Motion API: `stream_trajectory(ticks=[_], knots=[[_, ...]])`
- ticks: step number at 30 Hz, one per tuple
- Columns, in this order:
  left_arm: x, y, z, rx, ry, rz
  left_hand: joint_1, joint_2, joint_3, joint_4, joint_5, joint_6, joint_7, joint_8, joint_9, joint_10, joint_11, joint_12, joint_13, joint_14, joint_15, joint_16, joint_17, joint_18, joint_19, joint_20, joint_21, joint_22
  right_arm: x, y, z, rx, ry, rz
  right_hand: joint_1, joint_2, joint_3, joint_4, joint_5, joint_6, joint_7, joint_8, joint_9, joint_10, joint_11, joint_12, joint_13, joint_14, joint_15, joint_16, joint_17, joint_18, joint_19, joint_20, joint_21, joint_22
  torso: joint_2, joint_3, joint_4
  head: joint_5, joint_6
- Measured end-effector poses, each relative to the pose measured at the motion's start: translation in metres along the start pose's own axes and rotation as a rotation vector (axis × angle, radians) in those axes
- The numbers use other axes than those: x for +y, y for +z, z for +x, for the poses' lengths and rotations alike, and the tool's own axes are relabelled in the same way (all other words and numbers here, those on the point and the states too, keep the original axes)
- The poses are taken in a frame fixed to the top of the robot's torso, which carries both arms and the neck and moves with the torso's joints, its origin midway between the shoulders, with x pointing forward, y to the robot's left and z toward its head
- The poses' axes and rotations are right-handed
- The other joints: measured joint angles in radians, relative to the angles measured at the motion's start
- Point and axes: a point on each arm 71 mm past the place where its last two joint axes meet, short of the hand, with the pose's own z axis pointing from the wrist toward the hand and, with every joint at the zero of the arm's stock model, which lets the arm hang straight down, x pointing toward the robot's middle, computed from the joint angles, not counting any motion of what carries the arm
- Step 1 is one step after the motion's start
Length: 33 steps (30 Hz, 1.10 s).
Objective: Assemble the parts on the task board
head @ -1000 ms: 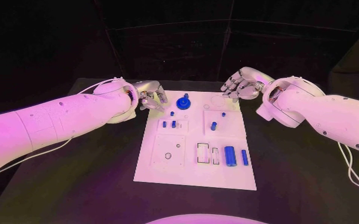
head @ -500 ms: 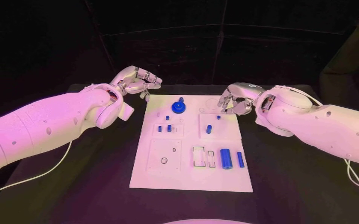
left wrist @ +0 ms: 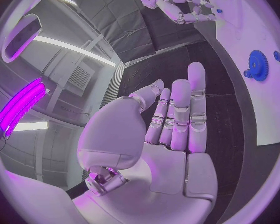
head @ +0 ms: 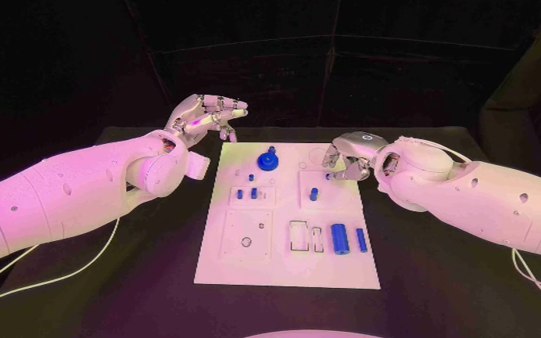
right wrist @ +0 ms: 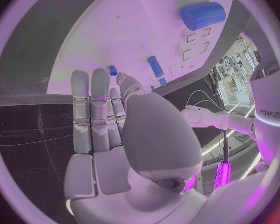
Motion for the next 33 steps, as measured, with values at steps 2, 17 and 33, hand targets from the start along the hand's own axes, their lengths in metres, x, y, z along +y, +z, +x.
stream_trajectory(ticks=[2,17,33], knots=[[0.0,0.0,0.0,0.001,-0.013,0.002,0.0,0.0,0.0,0.0,0.0,0.0,0.0,0.0,0.0,0.0,0.0,0.0,0.0,-0.002,-0.002,0.0,-0.001,0.0,-0.003,0.003,0.0,-0.001,0.001,0.001,0.002,0.007,-0.003,-0.001,0.0,0.0,0.006,-0.002,0.0,0.0,0.0,0.0,0.001,0.0,0.0,0.0,0.0,0.0,0.0,0.007,0.003,0.0,0.0,0.0,0.011,0.011,0.0,0.0,0.0007,0.0,-0.002],[0.002,-0.001,-0.002,-0.007,-0.049,0.0,0.0,0.0,-0.014,-0.014,0.0,-0.025,0.017,0.004,0.0,-0.025,0.008,0.015,0.0,-0.02,0.005,-0.008,-0.018,0.0,-0.007,0.007,-0.021,-0.016,0.004,0.003,0.013,0.053,-0.018,0.007,-0.003,-0.003,0.113,-0.026,-0.011,0.009,0.009,0.0,0.002,0.004,0.004,0.0,0.0,-0.004,0.004,0.054,0.024,0.0,-0.003,0.004,0.101,0.108,-0.001,0.0011,-0.0012,0.007,-0.008],[0.004,-0.001,-0.005,-0.014,-0.051,-0.011,0.0,0.0,-0.025,-0.013,0.0,-0.043,0.021,0.012,0.0,-0.041,0.012,0.026,0.0,-0.023,0.009,-0.008,-0.026,0.0,-0.007,0.007,-0.028,-0.023,0.01,0.009,0.013,0.055,-0.035,0.016,-0.038,-0.005,0.29,-0.11,-0.087,0.09,-0.004,0.018,0.009,0.087,-0.011,0.014,0.001,0.004,0.004,0.408,0.371,-0.071,0.122,-0.004,0.4,0.465,-0.001,-0.0002,-0.0013,0.009,-0.009]])
